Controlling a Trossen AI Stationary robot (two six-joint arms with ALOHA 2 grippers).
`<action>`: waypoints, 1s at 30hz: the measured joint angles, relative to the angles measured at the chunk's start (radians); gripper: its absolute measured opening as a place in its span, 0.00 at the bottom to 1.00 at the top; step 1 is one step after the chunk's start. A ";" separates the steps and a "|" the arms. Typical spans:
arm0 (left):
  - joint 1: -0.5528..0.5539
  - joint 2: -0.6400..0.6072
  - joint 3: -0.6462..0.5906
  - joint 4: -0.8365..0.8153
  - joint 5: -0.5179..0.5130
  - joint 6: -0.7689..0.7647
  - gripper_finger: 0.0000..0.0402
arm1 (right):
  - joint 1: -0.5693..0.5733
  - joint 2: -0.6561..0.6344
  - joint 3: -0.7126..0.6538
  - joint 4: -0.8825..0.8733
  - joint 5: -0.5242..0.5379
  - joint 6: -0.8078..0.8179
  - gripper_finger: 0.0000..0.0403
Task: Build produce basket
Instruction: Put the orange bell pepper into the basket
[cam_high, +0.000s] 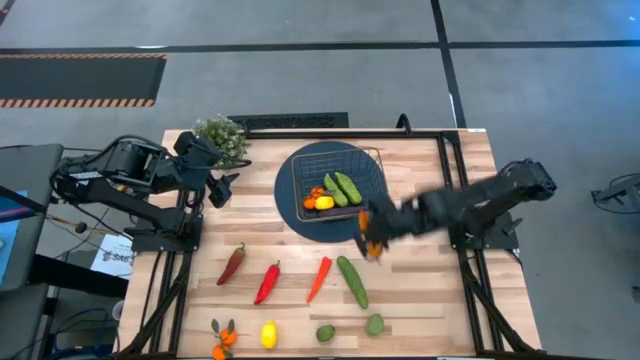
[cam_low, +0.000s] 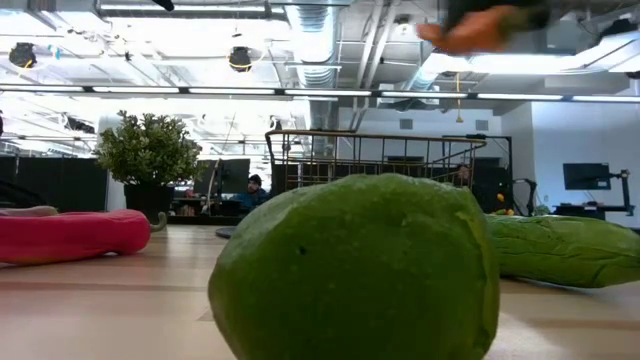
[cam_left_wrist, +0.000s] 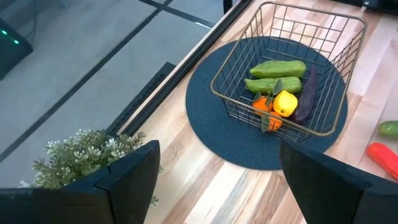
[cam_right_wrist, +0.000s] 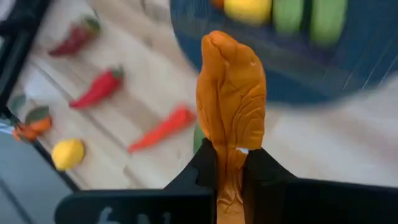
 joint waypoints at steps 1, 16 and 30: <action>0.000 0.000 0.000 -0.002 0.000 0.000 0.78 | -0.048 0.001 0.044 -0.025 0.000 -0.084 0.07; 0.000 0.000 0.000 -0.007 0.035 -0.011 0.78 | -0.565 0.146 0.228 -0.133 -0.120 -0.697 0.07; 0.000 0.000 0.000 -0.007 0.045 -0.034 0.78 | -0.569 0.490 0.227 -0.141 -0.162 -0.881 0.07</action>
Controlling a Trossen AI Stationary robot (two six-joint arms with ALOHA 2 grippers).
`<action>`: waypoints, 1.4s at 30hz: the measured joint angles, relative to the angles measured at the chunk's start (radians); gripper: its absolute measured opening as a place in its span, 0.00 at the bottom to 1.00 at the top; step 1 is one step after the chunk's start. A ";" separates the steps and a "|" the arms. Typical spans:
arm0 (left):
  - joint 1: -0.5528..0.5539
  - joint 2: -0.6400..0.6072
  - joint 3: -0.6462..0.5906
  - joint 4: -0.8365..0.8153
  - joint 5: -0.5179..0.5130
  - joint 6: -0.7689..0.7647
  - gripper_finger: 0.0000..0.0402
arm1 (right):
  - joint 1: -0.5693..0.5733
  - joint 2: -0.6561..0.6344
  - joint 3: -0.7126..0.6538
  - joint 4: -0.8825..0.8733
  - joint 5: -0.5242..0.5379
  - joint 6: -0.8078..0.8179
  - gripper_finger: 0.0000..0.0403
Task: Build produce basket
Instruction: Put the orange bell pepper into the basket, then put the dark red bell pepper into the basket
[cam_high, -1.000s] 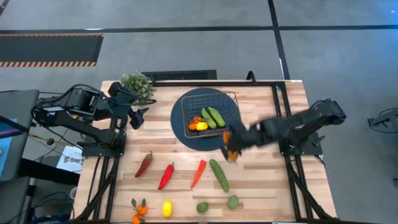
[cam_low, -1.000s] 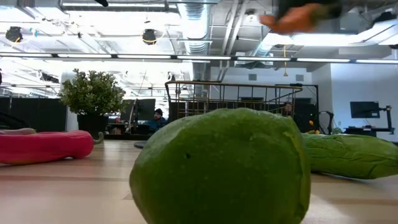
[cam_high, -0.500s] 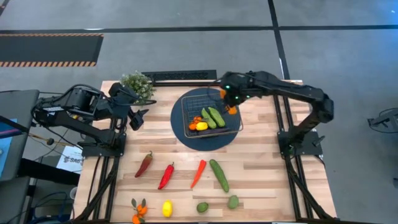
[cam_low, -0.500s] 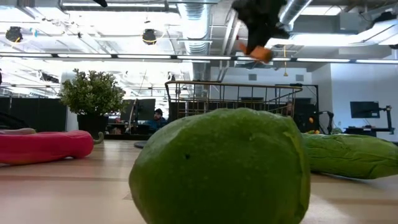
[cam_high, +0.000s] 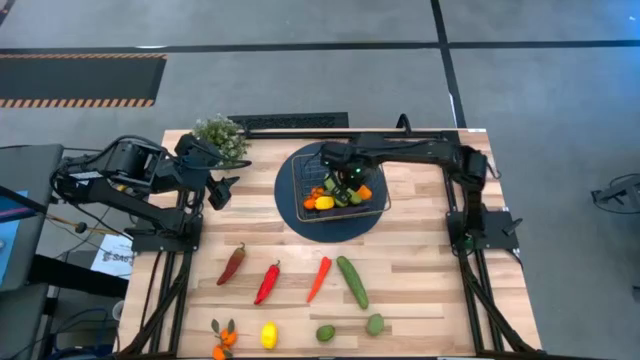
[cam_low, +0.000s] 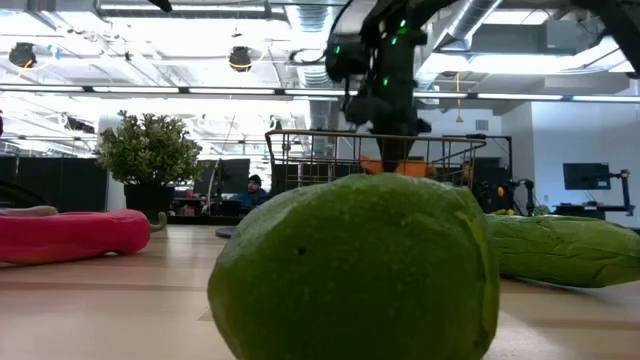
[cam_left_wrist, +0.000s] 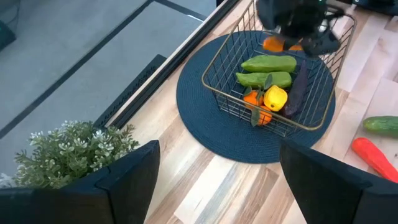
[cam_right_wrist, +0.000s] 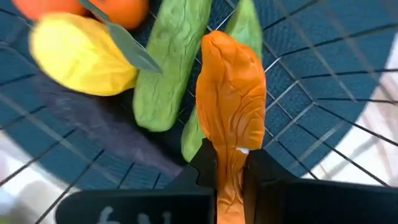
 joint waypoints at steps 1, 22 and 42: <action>0.000 0.000 0.000 0.000 0.003 0.000 0.78 | 0.000 0.016 0.000 0.001 0.000 -0.010 0.07; 0.000 0.000 0.000 0.000 0.022 -0.003 0.78 | 0.003 0.088 0.001 0.004 0.002 -0.061 0.31; 0.000 0.000 0.000 -0.052 0.058 -0.008 0.78 | 0.064 0.056 0.386 -0.261 0.063 -0.055 0.55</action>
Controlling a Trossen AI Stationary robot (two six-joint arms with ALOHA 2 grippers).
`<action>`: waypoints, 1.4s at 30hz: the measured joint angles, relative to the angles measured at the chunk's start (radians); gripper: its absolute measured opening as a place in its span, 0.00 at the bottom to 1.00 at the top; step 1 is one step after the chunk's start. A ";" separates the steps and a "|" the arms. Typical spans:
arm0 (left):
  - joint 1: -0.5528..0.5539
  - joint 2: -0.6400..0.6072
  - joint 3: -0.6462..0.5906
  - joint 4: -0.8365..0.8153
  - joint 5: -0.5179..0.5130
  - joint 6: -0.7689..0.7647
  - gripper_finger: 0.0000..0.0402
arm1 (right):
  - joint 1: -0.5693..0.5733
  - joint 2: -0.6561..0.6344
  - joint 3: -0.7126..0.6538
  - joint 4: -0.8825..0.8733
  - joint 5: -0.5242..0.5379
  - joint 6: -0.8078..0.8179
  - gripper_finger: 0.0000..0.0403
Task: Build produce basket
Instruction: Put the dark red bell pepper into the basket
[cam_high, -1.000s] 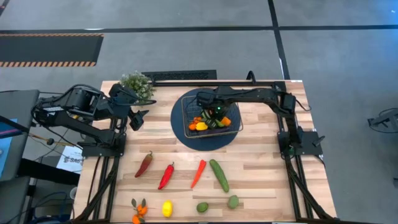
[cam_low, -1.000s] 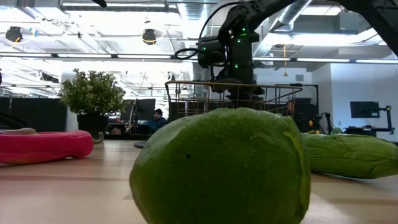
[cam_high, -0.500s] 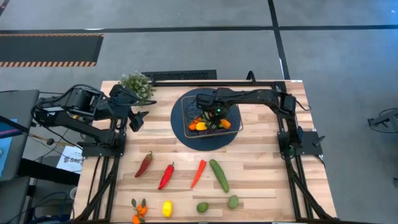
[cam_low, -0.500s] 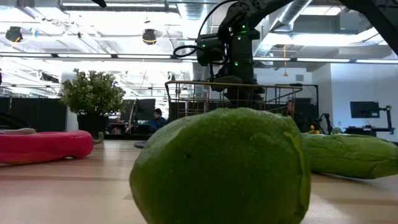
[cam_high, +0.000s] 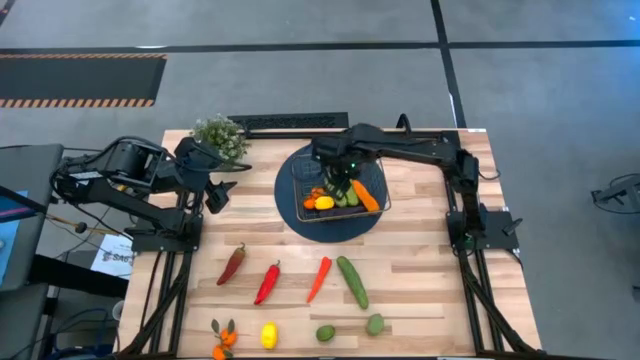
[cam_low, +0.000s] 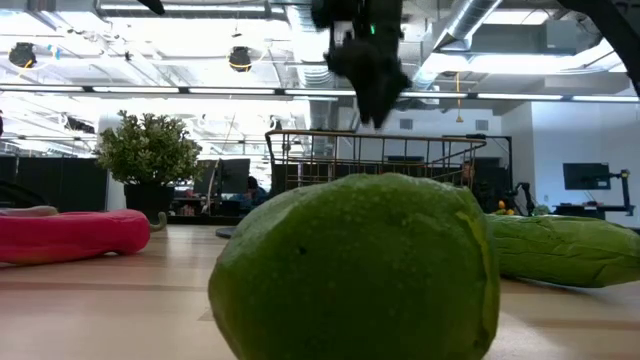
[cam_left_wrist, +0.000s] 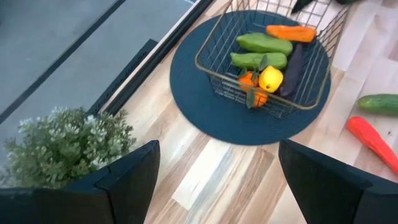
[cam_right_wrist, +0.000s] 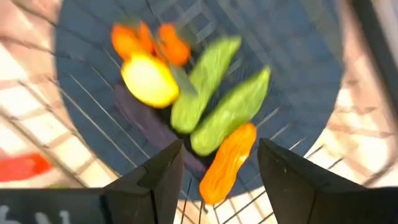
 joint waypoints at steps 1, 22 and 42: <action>0.000 0.000 0.000 -0.006 0.000 -0.007 0.78 | 0.005 0.000 0.040 -0.005 0.009 -0.004 0.54; -0.293 0.004 -0.488 0.164 0.161 -0.836 0.78 | 0.027 -0.083 0.309 -0.007 0.020 -0.039 0.54; -0.540 0.348 -0.525 0.302 0.417 -1.367 0.78 | 0.026 -0.085 0.310 0.002 0.020 -0.166 0.52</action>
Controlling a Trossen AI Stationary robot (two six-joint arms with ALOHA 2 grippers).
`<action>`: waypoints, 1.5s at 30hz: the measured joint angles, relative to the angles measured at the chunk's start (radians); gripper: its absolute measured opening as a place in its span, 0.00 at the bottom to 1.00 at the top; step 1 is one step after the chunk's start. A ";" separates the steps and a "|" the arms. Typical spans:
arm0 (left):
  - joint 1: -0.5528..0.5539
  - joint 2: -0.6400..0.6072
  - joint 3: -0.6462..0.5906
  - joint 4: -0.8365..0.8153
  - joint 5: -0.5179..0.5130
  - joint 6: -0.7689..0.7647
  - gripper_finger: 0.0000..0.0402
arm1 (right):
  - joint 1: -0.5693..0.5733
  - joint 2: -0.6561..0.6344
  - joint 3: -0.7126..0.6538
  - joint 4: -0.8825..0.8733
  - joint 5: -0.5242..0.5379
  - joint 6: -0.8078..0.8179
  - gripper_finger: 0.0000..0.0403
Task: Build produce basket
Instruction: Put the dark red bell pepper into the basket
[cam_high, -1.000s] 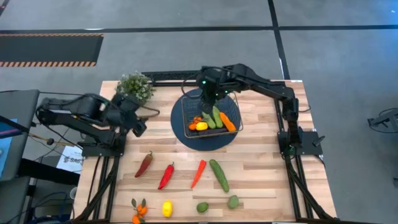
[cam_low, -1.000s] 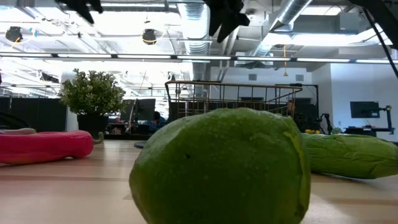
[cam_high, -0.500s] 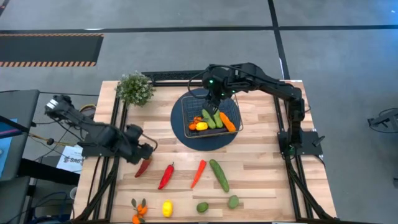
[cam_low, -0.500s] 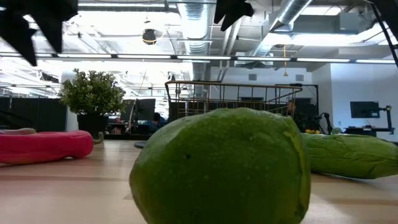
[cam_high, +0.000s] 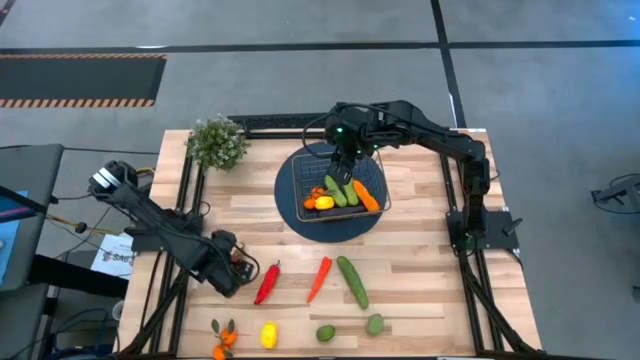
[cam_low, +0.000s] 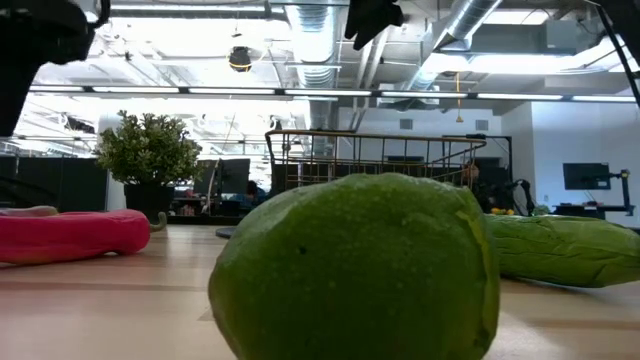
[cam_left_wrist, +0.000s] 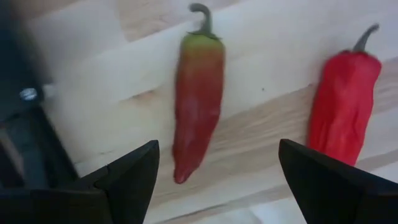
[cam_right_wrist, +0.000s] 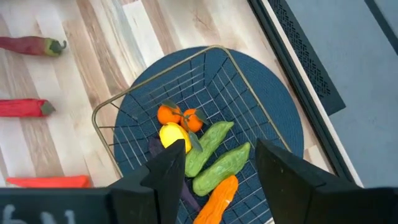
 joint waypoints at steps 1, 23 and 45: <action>0.000 0.021 0.000 0.010 0.000 0.017 0.78 | 0.000 0.000 0.000 0.006 0.000 -0.004 0.52; -0.001 0.326 0.000 0.096 0.070 0.250 0.78 | 0.034 0.000 0.000 0.022 -0.001 -0.005 0.51; -0.001 0.325 0.000 0.094 0.059 0.273 0.78 | 0.081 0.000 0.000 0.031 -0.001 -0.005 0.48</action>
